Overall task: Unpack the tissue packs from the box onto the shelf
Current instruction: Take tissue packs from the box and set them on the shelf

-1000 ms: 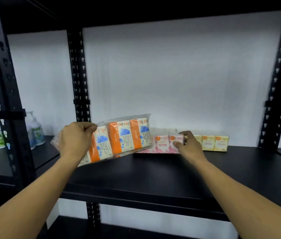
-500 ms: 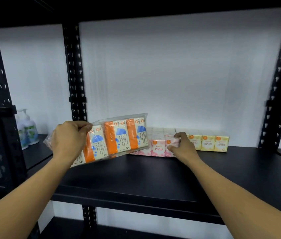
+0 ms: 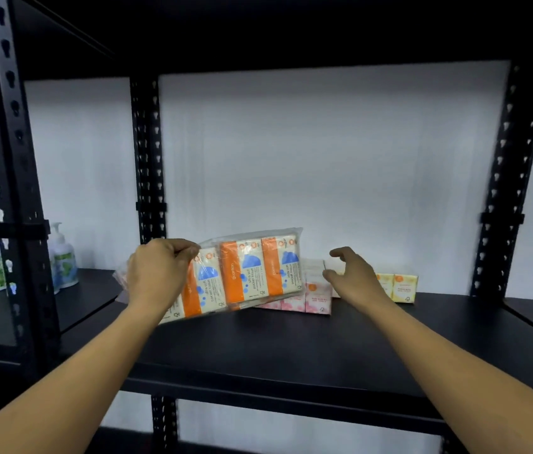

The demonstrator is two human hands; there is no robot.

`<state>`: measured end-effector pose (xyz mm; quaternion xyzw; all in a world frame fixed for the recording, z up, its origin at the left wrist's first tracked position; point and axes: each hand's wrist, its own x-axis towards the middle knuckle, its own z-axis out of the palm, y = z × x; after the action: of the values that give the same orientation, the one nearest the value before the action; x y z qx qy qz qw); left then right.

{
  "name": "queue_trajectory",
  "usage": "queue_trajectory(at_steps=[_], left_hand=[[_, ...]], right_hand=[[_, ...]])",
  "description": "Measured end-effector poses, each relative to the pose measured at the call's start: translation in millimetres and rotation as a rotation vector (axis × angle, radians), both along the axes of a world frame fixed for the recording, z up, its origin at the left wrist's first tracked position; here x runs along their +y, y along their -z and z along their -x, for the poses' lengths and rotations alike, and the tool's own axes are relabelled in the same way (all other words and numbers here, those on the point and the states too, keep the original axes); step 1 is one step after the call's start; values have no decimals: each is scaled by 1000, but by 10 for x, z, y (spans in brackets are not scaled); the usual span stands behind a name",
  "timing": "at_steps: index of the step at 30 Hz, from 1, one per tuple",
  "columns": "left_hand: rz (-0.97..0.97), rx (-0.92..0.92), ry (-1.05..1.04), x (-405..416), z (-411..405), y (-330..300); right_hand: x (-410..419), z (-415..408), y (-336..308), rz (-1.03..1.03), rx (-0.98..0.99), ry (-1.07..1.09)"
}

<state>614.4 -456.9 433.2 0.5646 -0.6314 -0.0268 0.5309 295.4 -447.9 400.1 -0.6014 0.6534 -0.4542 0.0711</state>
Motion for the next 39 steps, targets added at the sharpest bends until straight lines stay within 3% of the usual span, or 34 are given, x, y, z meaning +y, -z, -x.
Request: queue_trajectory(at_steps=[4, 9, 15, 24, 31, 35, 39], left_hand=[[13, -16, 88, 158, 279, -91], [21, -133, 265, 361, 771, -168], [28, -366, 436, 630, 1470, -254], [158, -480, 509, 792, 2551, -384], [187, -303, 487, 852, 2997, -96], [-144, -35, 685, 963, 3191, 261], [-397, 49, 843, 1041, 3431, 577]], right_hand=[[393, 121, -367, 39, -126, -73], [908, 331, -604, 12, -20, -159], [1459, 666, -739, -353, 190, -256], [1983, 1336, -620, -355, 99, -137], [2038, 1757, -382, -344, -2, 95], [1956, 1920, -255, -340, -123, 228], [1838, 2042, -115, -328, -279, 296]])
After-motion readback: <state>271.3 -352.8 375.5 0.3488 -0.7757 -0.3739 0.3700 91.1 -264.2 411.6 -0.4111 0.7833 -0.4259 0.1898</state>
